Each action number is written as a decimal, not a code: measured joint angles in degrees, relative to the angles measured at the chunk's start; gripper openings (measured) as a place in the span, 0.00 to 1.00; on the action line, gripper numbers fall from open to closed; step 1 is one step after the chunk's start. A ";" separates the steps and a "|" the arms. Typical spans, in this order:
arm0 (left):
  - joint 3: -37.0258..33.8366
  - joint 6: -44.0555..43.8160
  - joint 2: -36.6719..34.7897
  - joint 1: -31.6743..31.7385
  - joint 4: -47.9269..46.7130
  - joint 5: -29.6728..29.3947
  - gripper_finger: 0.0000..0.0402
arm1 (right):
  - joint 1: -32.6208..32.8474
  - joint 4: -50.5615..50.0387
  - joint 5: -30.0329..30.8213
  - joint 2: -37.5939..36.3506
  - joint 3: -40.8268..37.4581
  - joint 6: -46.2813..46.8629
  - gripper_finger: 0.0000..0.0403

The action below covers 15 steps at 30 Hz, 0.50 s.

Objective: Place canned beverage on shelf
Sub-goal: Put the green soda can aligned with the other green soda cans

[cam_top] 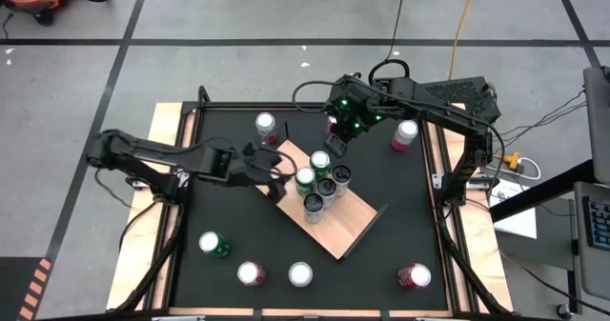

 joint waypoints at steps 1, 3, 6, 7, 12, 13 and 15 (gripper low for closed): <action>0.02 -0.58 -1.64 -0.50 -1.40 0.15 0.73 | 0.11 0.21 0.00 0.00 0.00 -0.01 0.00; 0.11 -2.05 -4.92 -1.64 -3.55 1.60 0.73 | 0.54 0.43 -0.02 -0.01 0.00 0.02 0.00; 0.16 -4.92 -9.33 -3.58 -7.30 5.51 0.73 | 1.47 0.45 -0.60 -0.02 0.00 0.35 0.00; 0.15 -6.31 -10.59 -4.40 -8.04 6.73 0.73 | 1.79 0.53 -1.31 -0.02 0.00 0.39 0.00; 0.98 -11.98 -15.50 -8.70 -13.44 11.56 0.73 | 4.25 2.12 -3.00 -0.02 0.00 0.82 0.00; 1.64 -12.59 -15.68 -9.69 -15.60 12.01 0.73 | 4.83 2.44 -3.04 -0.02 0.00 0.95 0.00; 3.45 -13.66 -15.67 -11.65 -19.77 12.89 0.73 | 6.14 3.06 -3.03 -0.02 0.00 0.97 0.00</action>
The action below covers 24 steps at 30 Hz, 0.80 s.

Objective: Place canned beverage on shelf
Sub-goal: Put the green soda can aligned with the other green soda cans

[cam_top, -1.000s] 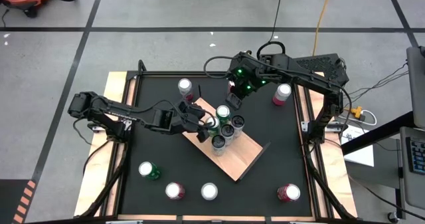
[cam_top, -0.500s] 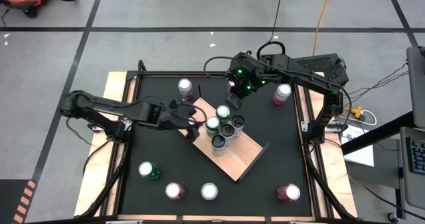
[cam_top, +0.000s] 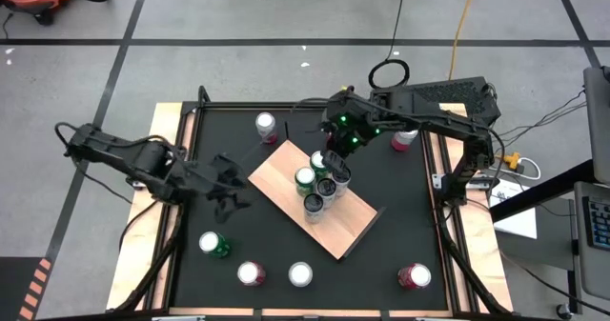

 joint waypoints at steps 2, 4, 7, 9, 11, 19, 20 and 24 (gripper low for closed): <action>2.21 -0.44 0.30 -1.88 -3.54 0.11 0.73 | 1.31 0.11 0.02 0.00 0.00 0.43 0.00; 3.78 -0.46 0.92 -3.59 -5.78 0.21 0.73 | 2.64 0.28 0.02 0.00 0.00 1.23 0.00; 5.41 -1.39 1.81 -5.65 -7.74 1.01 0.73 | 4.65 0.63 0.08 0.00 0.00 2.87 0.00; 5.77 -1.88 2.08 -6.71 -7.50 2.34 0.73 | 6.06 0.70 0.09 0.00 0.00 4.17 0.00; 5.76 -2.41 2.72 -7.99 -7.73 4.45 0.73 | 7.58 0.70 0.13 0.00 0.00 5.73 0.00; 5.74 -7.77 6.16 -13.35 -7.96 13.22 0.73 | 13.90 0.68 0.32 0.00 0.00 7.76 0.00; 5.73 -8.26 6.71 -14.08 -7.96 13.92 0.73 | 14.55 0.67 0.28 0.00 0.00 7.74 0.00; 5.88 -10.09 8.71 -16.86 -8.35 15.12 0.73 | 16.50 -0.40 0.28 -0.51 -0.02 6.84 0.00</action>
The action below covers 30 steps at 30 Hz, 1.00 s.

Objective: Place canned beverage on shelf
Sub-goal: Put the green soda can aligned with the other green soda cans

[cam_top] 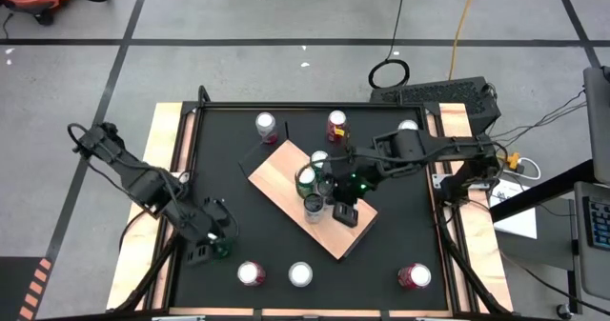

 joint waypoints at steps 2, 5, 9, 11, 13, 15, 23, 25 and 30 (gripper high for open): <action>0.70 -0.45 1.13 -0.85 -1.15 0.08 0.73 | 0.41 -0.64 0.00 -0.56 0.00 -0.52 0.00; 1.96 -0.59 2.29 -1.68 -2.80 1.07 0.73 | 1.10 -3.00 0.03 -1.94 0.00 -0.05 0.00; 4.05 1.32 3.56 -2.70 -6.97 2.91 0.73 | 3.36 -4.85 3.34 -4.74 0.00 1.25 0.00; 4.37 1.25 3.63 -3.28 -8.07 2.91 0.73 | 4.94 -4.91 6.64 -6.29 0.00 1.18 0.00; 4.38 -0.69 3.65 -3.61 -9.35 2.93 0.73 | 6.29 -4.91 9.42 -7.79 0.00 0.83 0.00; 4.36 -3.45 3.67 -3.60 -10.36 3.14 0.73 | 7.31 -4.95 11.68 -9.13 0.00 0.64 0.00; 1.52 -3.64 3.59 -5.11 -12.86 -1.54 0.87 | 10.08 -4.95 17.50 -12.00 0.00 -2.29 0.00; -0.83 -3.89 3.69 -5.19 -12.98 -1.28 0.93 | 10.61 -4.97 17.98 -11.95 0.00 -2.38 0.00; -5.45 -5.21 3.67 -5.04 -12.19 0.29 0.99 | 11.84 -4.95 18.12 -11.93 0.00 -1.69 0.00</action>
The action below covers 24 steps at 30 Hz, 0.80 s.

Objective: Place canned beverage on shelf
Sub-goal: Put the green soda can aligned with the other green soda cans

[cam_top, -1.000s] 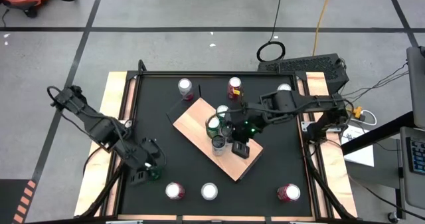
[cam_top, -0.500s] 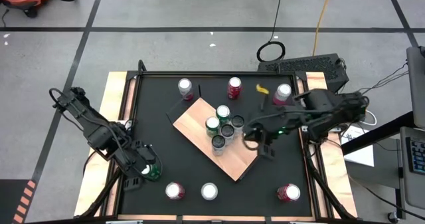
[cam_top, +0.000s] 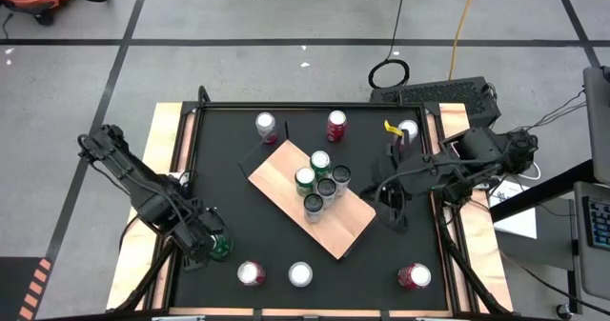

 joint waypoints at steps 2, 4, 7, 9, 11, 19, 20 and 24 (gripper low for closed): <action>-1.02 0.04 0.00 0.11 0.51 -0.53 0.99 | 0.12 0.00 0.15 0.02 0.00 -0.32 0.00; -1.83 0.51 0.00 0.11 1.10 -2.13 0.99 | 0.06 0.00 0.27 0.04 0.00 -0.61 0.00; -3.67 0.45 -0.02 0.11 1.73 -3.58 0.99 | 0.06 0.00 0.40 0.03 0.00 -1.53 0.00; -5.38 0.12 -0.04 0.11 2.43 -3.57 0.99 | 0.06 0.02 0.37 0.04 0.00 -2.28 0.00; -7.05 -0.11 0.00 0.11 4.45 -3.52 0.99 | 0.06 0.05 0.35 0.04 0.00 -3.04 0.00; -12.68 -3.34 -0.02 0.11 10.89 -3.42 0.99 | 0.06 0.44 -0.02 0.04 0.00 -4.20 0.00; -13.10 -4.09 -0.02 0.02 10.83 -3.44 0.99 | 0.06 0.45 -0.05 0.04 0.00 -4.17 0.00; -13.54 -5.88 -0.02 -0.07 10.64 -4.30 0.99 | 0.06 0.44 -0.07 0.04 0.00 -4.15 0.00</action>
